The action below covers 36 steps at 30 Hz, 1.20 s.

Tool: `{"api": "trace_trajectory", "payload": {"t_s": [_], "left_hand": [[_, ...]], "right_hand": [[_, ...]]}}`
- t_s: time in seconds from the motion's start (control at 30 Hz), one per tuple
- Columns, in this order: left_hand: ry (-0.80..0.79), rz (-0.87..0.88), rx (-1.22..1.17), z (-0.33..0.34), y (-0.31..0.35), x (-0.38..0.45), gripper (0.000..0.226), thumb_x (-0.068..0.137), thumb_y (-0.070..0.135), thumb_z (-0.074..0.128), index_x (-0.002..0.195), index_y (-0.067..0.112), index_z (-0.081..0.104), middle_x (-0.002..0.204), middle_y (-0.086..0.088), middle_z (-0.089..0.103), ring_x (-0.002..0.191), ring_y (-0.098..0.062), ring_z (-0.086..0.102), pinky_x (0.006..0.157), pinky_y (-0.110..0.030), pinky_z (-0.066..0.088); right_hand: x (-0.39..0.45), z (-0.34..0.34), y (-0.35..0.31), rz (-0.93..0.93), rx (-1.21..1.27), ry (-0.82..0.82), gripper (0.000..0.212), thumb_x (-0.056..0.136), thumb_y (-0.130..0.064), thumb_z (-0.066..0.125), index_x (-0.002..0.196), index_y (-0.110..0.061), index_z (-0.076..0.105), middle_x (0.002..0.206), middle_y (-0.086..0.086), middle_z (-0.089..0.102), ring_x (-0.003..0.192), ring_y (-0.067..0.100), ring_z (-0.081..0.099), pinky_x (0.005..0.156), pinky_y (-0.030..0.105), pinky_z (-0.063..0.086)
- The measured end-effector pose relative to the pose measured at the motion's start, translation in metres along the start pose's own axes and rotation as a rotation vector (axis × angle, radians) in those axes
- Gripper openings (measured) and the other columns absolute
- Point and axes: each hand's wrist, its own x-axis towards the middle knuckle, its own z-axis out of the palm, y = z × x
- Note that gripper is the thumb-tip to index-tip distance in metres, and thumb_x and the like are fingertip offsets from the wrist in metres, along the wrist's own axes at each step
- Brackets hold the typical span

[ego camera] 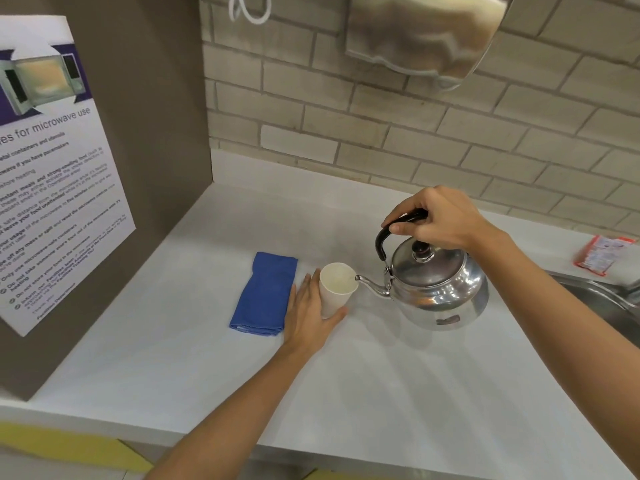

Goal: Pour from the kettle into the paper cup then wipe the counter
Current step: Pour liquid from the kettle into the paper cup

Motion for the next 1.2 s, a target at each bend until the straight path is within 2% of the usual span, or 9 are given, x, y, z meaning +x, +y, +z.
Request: {"api": "trace_trajectory", "payload": {"t_s": [0.07,0.17,0.37,0.6,0.7,0.83,1.2], "left_hand": [[0.001,-0.002,0.005,0.000,0.000,0.000,0.093,0.081,0.063,0.061,0.150,0.015,0.021,0.154,-0.007,0.036,0.142,-0.022,0.033,0.119,-0.044,0.025],[0.000,0.009,0.023,0.002,-0.002,-0.001,0.091,0.083,0.062,0.059,0.150,0.013,0.022,0.154,-0.007,0.037,0.143,-0.022,0.032,0.122,-0.042,0.019],[0.004,0.025,0.026,0.002,-0.003,-0.002,0.089,0.085,0.060,0.059,0.149,0.012,0.022,0.153,-0.005,0.038,0.144,-0.021,0.031,0.123,-0.040,0.014],[0.016,0.025,0.027,0.003,-0.002,-0.002,0.090,0.085,0.060,0.059,0.150,0.011,0.021,0.156,-0.007,0.035,0.146,-0.021,0.027,0.123,-0.034,0.007],[0.022,0.014,0.021,0.004,-0.002,-0.002,0.092,0.084,0.059,0.060,0.151,0.011,0.019,0.157,-0.008,0.032,0.148,-0.022,0.023,0.120,-0.032,0.005],[0.017,0.006,0.011,0.004,0.000,-0.001,0.095,0.083,0.060,0.060,0.152,0.013,0.016,0.158,-0.007,0.029,0.148,-0.022,0.022,0.122,-0.036,0.011],[0.023,0.009,0.010,0.005,-0.002,-0.001,0.094,0.083,0.061,0.060,0.152,0.012,0.018,0.158,-0.009,0.029,0.148,-0.022,0.022,0.123,-0.036,0.009]], "right_hand": [[0.001,0.000,0.001,-0.004,-0.011,0.010,0.014,0.081,-0.039,0.069,0.092,-0.046,0.075,0.072,-0.017,0.072,0.068,0.009,0.062,0.056,0.027,0.041],[0.002,0.001,0.000,-0.004,-0.017,0.018,0.013,0.080,-0.040,0.069,0.091,-0.047,0.074,0.062,-0.027,0.063,0.063,0.001,0.056,0.053,0.024,0.031],[0.005,0.001,0.000,-0.013,-0.030,-0.003,0.014,0.080,-0.042,0.068,0.092,-0.047,0.074,0.073,-0.020,0.071,0.069,0.008,0.061,0.057,0.026,0.042],[0.006,0.001,0.003,-0.023,-0.057,0.005,0.013,0.081,-0.042,0.068,0.091,-0.046,0.074,0.060,-0.029,0.058,0.061,0.000,0.053,0.054,0.025,0.030],[0.006,0.001,0.003,-0.024,-0.059,0.005,0.012,0.081,-0.042,0.068,0.091,-0.046,0.074,0.062,-0.030,0.057,0.062,-0.003,0.053,0.053,0.025,0.031],[0.006,0.000,0.004,-0.021,-0.056,0.007,0.013,0.081,-0.042,0.068,0.091,-0.046,0.075,0.064,-0.028,0.060,0.063,-0.002,0.054,0.054,0.025,0.032],[0.011,-0.001,0.002,-0.034,-0.075,-0.004,0.012,0.081,-0.045,0.067,0.090,-0.047,0.075,0.061,-0.026,0.059,0.061,-0.001,0.054,0.051,0.024,0.032]]}}
